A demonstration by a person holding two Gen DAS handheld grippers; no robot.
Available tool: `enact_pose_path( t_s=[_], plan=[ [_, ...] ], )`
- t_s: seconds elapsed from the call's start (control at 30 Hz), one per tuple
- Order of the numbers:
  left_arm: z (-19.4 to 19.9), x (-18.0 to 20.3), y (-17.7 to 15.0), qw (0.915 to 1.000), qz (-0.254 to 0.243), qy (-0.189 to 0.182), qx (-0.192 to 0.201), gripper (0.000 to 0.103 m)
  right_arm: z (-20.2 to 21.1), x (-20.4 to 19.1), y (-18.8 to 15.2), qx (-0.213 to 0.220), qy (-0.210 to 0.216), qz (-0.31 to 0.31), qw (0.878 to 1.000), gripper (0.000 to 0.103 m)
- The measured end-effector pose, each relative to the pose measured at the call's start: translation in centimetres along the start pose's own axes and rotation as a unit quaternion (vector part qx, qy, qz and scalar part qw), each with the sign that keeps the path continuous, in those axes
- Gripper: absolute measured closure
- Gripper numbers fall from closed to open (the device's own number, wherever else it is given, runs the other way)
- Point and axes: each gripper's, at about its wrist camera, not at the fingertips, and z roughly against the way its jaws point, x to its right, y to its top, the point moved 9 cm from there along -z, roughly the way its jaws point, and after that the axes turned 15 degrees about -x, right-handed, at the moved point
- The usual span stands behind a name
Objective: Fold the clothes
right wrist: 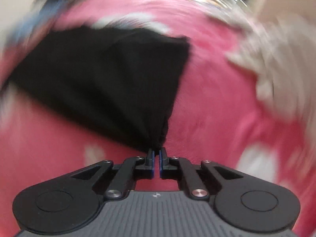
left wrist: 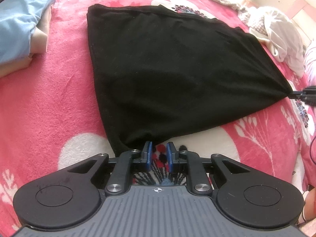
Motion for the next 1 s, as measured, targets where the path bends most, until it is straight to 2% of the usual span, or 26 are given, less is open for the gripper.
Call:
enact_pose_path(
  t_s=[0.07,0.13,0.23,0.3,0.33,0.43,0.53,0.57,0.6,0.67,0.77,0.9,0.97,1.0],
  plan=[
    [0.0,0.0,0.0,1.0,-0.003,0.0,-0.001,0.086,-0.6,-0.2,-0.6,-0.009,-0.065,0.075,0.995,0.102],
    [0.0,0.0,0.0,1.0,-0.005,0.001,-0.002,0.086,-1.4,0.8,-1.4,-0.02,-0.101,0.088,0.991,0.102],
    [-0.1,0.1,0.0,1.0,-0.008,0.001,-0.002,0.086,-1.6,2.5,-2.2,-0.029,-0.097,0.045,0.994,0.102],
    [-0.1,0.1,0.0,0.9999,-0.01,0.002,-0.003,0.087,-0.4,2.8,-2.1,-0.017,-0.046,0.002,0.999,0.101],
    [-0.1,0.1,0.0,0.9999,-0.011,0.002,-0.004,0.087,-0.1,2.7,-1.9,-0.015,-0.004,-0.028,0.999,0.098],
    [-0.2,0.2,0.1,0.9999,-0.011,0.002,-0.006,0.087,0.8,2.5,-1.2,0.007,0.094,-0.108,0.99,0.056],
    [-0.2,0.2,0.1,0.9999,-0.015,0.004,-0.006,0.087,0.4,1.7,-0.1,0.025,0.104,-0.103,0.989,0.056],
    [-0.2,0.3,0.1,0.9998,-0.017,0.006,-0.006,0.087,0.1,1.3,0.3,0.026,0.093,-0.086,0.992,0.061],
    [-0.2,0.3,0.1,0.9998,-0.018,0.006,-0.006,0.087,-0.2,0.8,0.6,0.025,0.064,-0.051,0.996,0.065],
    [-0.2,0.3,0.0,0.9998,-0.02,0.007,-0.005,0.087,-0.5,0.0,0.7,0.025,0.012,0.01,1.0,0.089],
    [-0.2,0.3,0.0,0.9997,-0.021,0.007,-0.004,0.087,-0.2,0.3,0.6,0.037,-0.066,0.069,0.995,0.1],
    [-0.2,0.3,0.0,0.9996,-0.028,0.008,-0.005,0.087,-1.3,2.6,-1.6,0.004,-0.165,0.101,0.981,0.1],
    [-0.1,0.3,0.0,0.9993,-0.035,0.009,-0.009,0.087,-1.3,3.8,-2.4,-0.009,-0.178,0.08,0.981,0.1],
    [0.0,0.3,0.0,0.9992,-0.038,0.01,-0.012,0.087,-0.8,4.0,-2.5,-0.002,-0.17,0.065,0.983,0.1]
  ],
)
